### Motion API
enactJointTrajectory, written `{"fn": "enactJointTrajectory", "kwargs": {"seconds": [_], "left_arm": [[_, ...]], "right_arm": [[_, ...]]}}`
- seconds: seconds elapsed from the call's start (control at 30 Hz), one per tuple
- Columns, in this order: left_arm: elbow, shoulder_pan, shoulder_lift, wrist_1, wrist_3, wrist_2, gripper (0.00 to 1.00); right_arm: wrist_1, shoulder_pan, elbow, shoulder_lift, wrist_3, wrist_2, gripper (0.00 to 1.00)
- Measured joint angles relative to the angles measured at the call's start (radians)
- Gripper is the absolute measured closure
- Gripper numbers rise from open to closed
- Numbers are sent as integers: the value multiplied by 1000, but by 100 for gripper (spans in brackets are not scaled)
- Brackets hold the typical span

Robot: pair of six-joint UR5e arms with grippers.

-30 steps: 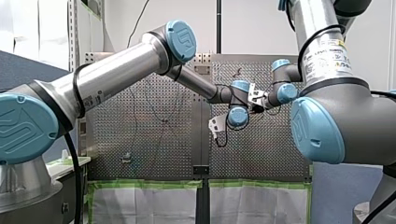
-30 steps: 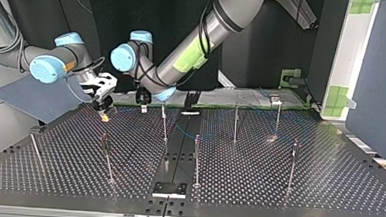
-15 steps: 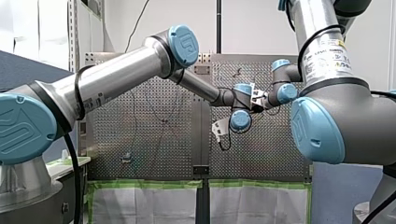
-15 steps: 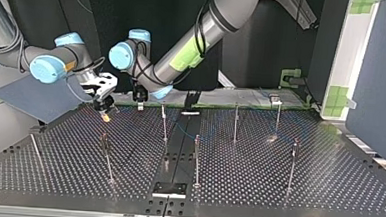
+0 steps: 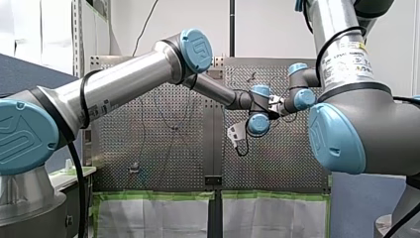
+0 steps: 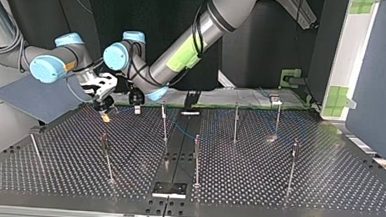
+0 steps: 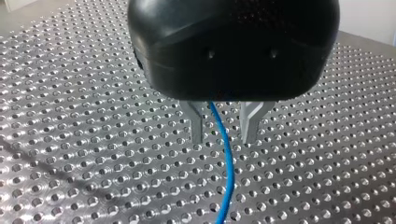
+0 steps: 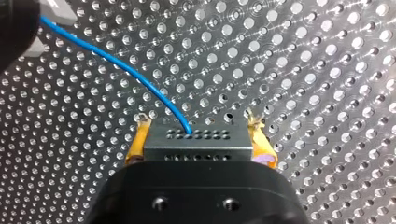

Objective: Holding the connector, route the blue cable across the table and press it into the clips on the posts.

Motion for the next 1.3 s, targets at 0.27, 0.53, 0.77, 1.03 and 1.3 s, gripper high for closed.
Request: {"fn": "enactJointTrajectory", "kwargs": {"seconds": [0.27, 0.53, 0.77, 1.03, 1.3], "left_arm": [[0, 0, -1, -1, 0, -4, 80], [0, 1, 1, -4, -1, -24, 100], [11, 0, 2, -32, -9, -54, 100], [22, -3, 40, -77, -21, -74, 100], [22, -2, 85, -121, -22, -95, 100]], "right_arm": [[0, 0, 0, 0, 1, -1, 100], [0, 1, 0, -1, -1, -13, 100], [0, -2, -1, -2, 1, -15, 100], [3, -12, -21, -22, 7, -16, 100], [6, -22, -50, -69, 29, -26, 100]]}}
